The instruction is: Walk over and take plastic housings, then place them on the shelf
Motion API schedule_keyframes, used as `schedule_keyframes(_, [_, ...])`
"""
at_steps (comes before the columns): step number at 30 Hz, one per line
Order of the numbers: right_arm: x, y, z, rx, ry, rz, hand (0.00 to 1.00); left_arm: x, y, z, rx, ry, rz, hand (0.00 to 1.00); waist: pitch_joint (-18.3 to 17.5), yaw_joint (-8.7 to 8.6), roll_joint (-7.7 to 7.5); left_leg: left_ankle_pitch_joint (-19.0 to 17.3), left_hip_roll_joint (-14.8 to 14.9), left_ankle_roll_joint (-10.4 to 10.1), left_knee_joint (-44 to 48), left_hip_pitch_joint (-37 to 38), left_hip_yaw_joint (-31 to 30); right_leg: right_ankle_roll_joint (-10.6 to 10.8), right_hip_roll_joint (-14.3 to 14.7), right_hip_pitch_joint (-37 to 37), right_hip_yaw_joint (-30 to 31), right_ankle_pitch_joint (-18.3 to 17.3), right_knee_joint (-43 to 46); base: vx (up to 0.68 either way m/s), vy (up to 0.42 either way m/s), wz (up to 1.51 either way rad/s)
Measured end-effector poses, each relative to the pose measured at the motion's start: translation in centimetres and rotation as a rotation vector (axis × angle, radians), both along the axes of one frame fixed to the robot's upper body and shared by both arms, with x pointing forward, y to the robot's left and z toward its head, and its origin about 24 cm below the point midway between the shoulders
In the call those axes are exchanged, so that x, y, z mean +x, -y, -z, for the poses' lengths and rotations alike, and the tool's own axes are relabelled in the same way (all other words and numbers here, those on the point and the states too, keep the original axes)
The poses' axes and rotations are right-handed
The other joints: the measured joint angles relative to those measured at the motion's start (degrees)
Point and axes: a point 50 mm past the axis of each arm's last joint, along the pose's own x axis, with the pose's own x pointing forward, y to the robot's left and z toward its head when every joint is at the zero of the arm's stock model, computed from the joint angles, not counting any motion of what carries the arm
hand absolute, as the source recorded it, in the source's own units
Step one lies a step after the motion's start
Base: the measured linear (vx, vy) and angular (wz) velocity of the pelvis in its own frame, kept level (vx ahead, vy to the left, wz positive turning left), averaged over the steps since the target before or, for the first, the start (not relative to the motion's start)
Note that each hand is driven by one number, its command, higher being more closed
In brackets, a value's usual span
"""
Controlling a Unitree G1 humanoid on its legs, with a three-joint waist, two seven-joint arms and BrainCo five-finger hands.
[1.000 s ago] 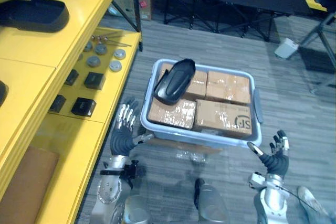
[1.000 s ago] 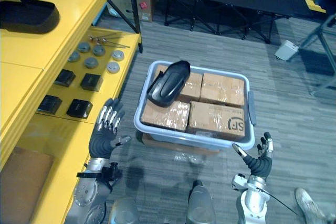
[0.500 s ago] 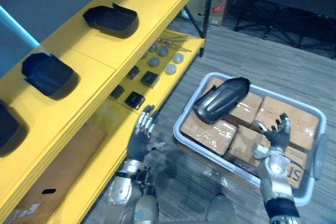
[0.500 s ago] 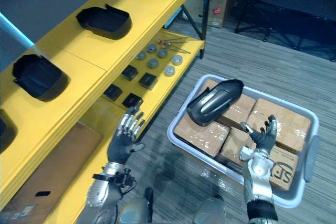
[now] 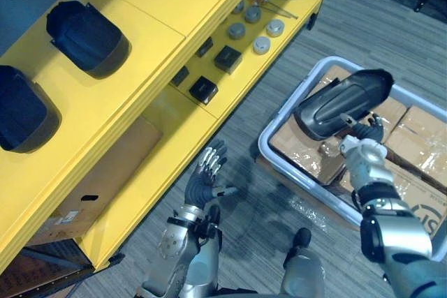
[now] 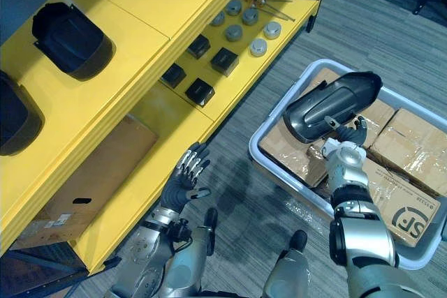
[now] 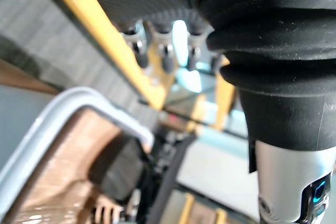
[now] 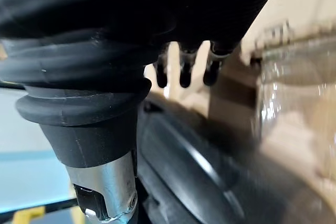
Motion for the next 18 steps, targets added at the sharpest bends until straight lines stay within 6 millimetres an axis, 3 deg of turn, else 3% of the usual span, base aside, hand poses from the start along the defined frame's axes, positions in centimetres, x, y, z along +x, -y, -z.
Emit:
schedule_keyframes(4, [0.4, 1.2, -2.1, 0.01, 0.033, 0.03, 0.0, 0.5, 1.3, 0.2, -0.026, -0.021, 0.008, 0.0, 0.7, 0.04, 1.02, 0.0, 0.0, 0.0, 0.7, -1.5, 0.0, 0.0, -0.2, -2.0, 0.3, 0.0, 1.4, -0.02, 0.0, -0.01])
schedule_keyframes(8, [0.5, 1.8, -2.9, 0.037, 0.003, 0.123, 0.0, 0.4, 2.0, 0.9, -0.019, -0.061, 0.008, 0.0, 1.4, 0.16, 2.38, 0.0, 0.3, 0.0, 1.4, -1.6, 0.8, -0.2, -0.2, -2.9, 1.1, -0.2, 2.4, -0.03, -0.001, -0.1])
schedule_keyframes(18, [0.5, 3.0, -4.6, 0.071, -0.017, 0.21, 0.0, 0.8, 3.0, 1.5, -0.057, -0.129, -0.026, 0.0, 2.4, 1.14, 3.87, -0.8, 0.4, 0.5, 4.5, -3.8, 1.2, -0.3, -0.4, -5.3, 2.4, -0.3, 4.7, -0.05, 0.018, -0.05])
